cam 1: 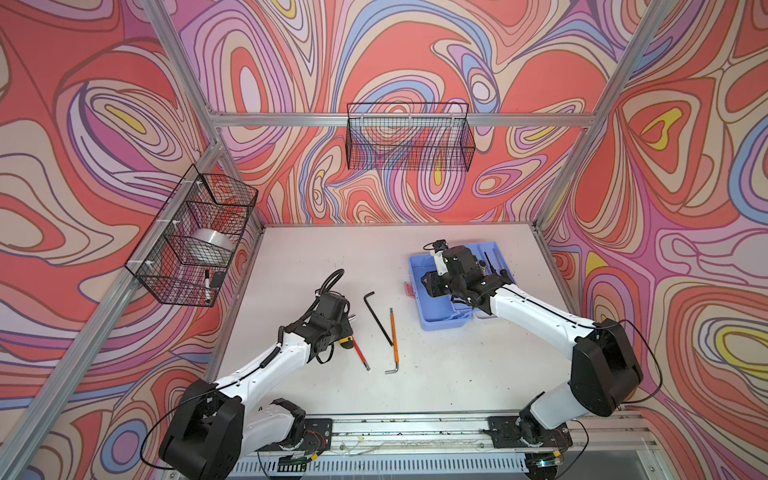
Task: Pack the tool kit
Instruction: 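Lift the yellow-black knife toward the right gripper while the right gripper approaches, then grasp the yellow-black knife tip with the right gripper while the left gripper holds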
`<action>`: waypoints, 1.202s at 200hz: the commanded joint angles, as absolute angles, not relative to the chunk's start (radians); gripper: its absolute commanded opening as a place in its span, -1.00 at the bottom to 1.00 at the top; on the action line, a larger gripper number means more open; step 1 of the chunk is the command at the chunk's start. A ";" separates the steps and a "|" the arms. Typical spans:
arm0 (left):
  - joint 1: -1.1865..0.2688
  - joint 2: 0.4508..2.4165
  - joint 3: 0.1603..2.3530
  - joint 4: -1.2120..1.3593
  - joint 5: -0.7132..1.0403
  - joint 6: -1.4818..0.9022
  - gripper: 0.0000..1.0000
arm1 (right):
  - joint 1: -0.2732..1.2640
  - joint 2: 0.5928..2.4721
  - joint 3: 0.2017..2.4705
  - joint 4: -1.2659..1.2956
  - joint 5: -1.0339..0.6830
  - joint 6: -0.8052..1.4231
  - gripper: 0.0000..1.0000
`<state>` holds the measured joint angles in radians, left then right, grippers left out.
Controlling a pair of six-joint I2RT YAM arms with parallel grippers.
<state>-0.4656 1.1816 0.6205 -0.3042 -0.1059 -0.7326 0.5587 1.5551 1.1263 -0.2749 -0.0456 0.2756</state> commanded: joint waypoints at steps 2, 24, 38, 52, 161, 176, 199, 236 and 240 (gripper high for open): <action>-0.508 1.187 0.664 -0.272 -0.116 -0.729 -0.60 | 0.583 1.584 1.116 -0.195 -0.164 0.337 -0.03; -0.541 1.196 0.669 -0.190 -0.096 -0.725 -0.60 | 0.599 1.605 1.112 -0.147 -0.234 0.378 0.00; -0.556 1.203 0.672 -0.154 -0.078 -0.720 -0.60 | 0.609 1.619 1.112 -0.127 -0.262 0.392 0.01; -0.569 1.209 0.672 -0.117 -0.057 -0.713 -0.60 | 0.614 1.632 1.112 -0.099 -0.295 0.415 0.01; -0.639 1.227 0.672 0.041 0.028 -0.669 -0.59 | 0.663 1.735 1.148 -0.002 -0.418 0.504 -0.01; -0.648 1.230 0.672 0.058 0.036 -0.665 -0.59 | 0.670 1.750 1.157 0.002 -0.424 0.510 -0.01; -0.658 1.234 0.672 0.079 0.035 -0.666 -0.59 | 0.675 1.764 1.156 0.033 -0.445 0.531 -0.02; -0.667 1.244 0.669 0.112 0.046 -0.667 -0.59 | 0.676 1.766 1.152 0.061 -0.460 0.554 -0.02; -0.667 1.245 0.668 0.117 0.049 -0.669 -0.59 | 0.678 1.766 1.152 0.062 -0.461 0.556 -0.02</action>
